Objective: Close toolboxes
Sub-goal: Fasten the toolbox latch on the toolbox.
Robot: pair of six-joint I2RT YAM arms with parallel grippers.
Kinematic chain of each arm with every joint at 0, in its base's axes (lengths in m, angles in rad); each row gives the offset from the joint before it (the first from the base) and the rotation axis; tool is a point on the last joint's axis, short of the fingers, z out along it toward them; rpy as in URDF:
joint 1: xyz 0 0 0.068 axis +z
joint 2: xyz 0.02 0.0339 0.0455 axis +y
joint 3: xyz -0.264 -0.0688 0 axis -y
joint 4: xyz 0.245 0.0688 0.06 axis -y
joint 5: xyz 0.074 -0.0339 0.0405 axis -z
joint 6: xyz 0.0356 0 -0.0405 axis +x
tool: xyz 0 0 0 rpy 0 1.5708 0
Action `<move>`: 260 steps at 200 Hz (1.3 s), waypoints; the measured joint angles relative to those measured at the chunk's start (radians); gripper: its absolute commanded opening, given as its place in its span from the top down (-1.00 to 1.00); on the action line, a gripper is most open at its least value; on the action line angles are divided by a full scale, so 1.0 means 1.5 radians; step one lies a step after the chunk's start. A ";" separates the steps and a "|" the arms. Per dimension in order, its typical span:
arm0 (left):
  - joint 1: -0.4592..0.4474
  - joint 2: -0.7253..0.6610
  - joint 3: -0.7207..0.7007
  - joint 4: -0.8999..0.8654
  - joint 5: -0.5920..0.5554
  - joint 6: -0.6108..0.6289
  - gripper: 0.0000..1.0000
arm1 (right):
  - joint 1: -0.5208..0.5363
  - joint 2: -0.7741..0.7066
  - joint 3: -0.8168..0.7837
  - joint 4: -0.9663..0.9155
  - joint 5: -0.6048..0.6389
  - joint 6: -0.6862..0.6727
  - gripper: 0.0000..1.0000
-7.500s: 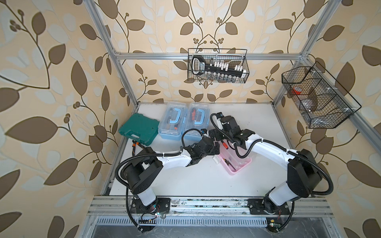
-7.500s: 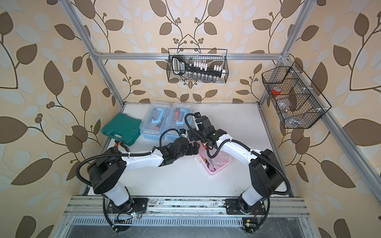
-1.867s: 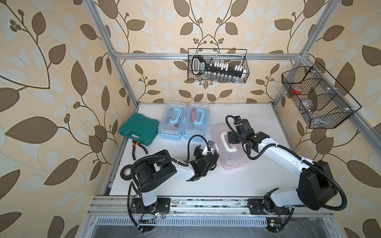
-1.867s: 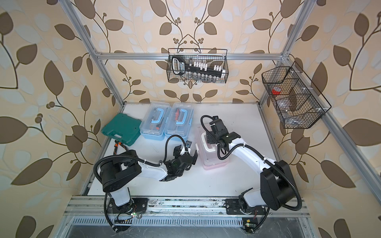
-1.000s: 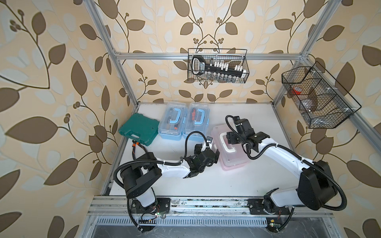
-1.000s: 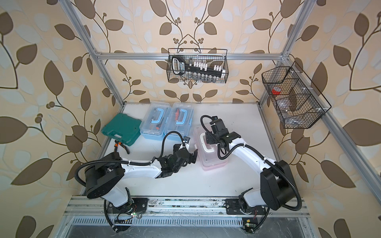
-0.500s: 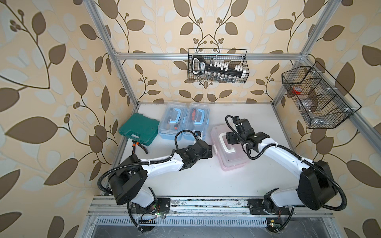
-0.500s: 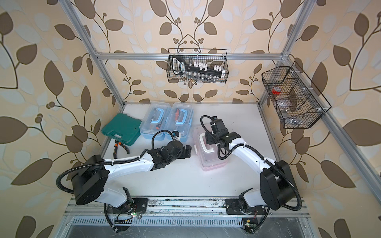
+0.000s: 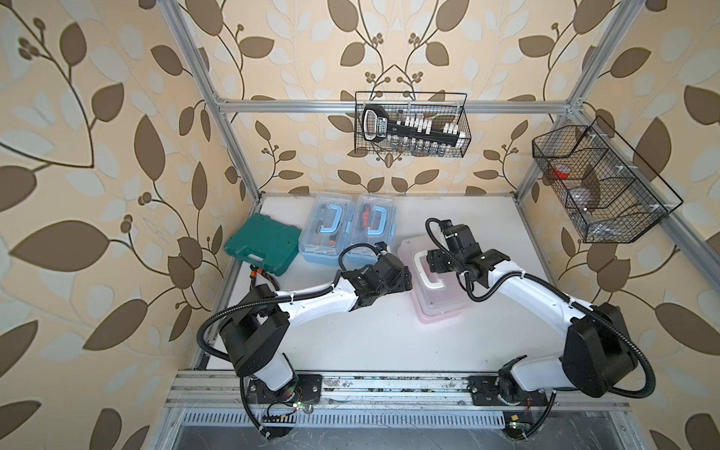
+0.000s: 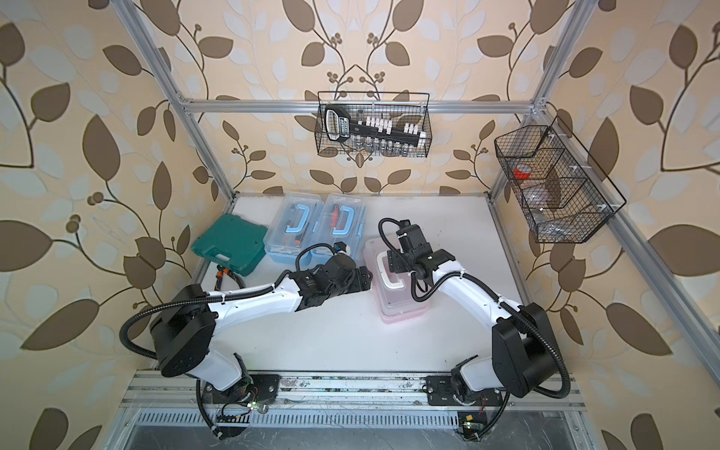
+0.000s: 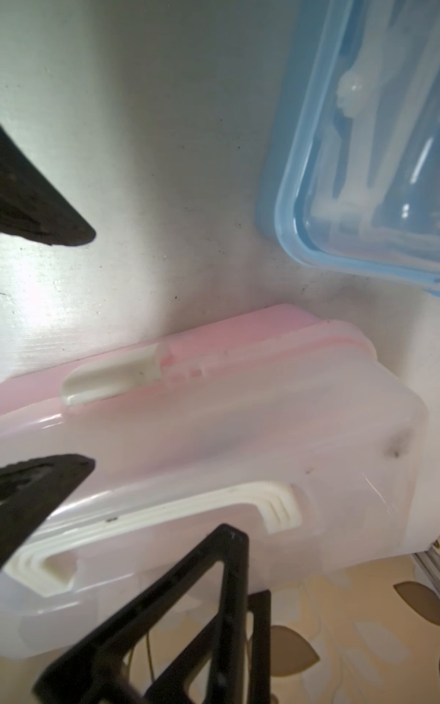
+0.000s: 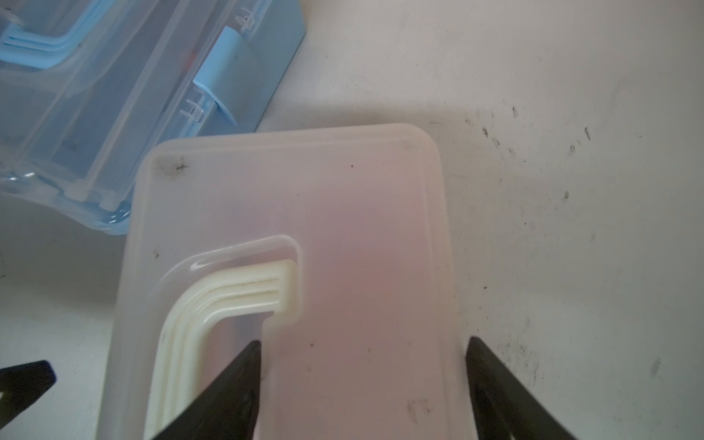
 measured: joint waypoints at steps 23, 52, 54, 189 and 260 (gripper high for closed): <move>0.000 0.015 0.003 -0.008 0.000 -0.011 -0.60 | 0.000 0.000 0.000 0.000 -0.001 -0.001 -0.52; 0.000 0.028 0.009 -0.009 0.001 -0.024 -0.54 | 0.000 0.000 0.000 0.001 -0.003 -0.002 -0.51; 0.000 0.029 0.010 -0.009 0.001 -0.025 -0.53 | 0.000 0.000 0.000 0.001 -0.003 -0.002 -0.51; 0.005 0.068 0.032 0.003 0.020 -0.059 -0.07 | 0.000 0.000 0.000 0.001 -0.009 -0.006 -0.51; 0.005 0.068 0.032 0.012 0.030 -0.058 0.13 | 0.000 0.000 0.000 0.001 -0.010 -0.007 -0.51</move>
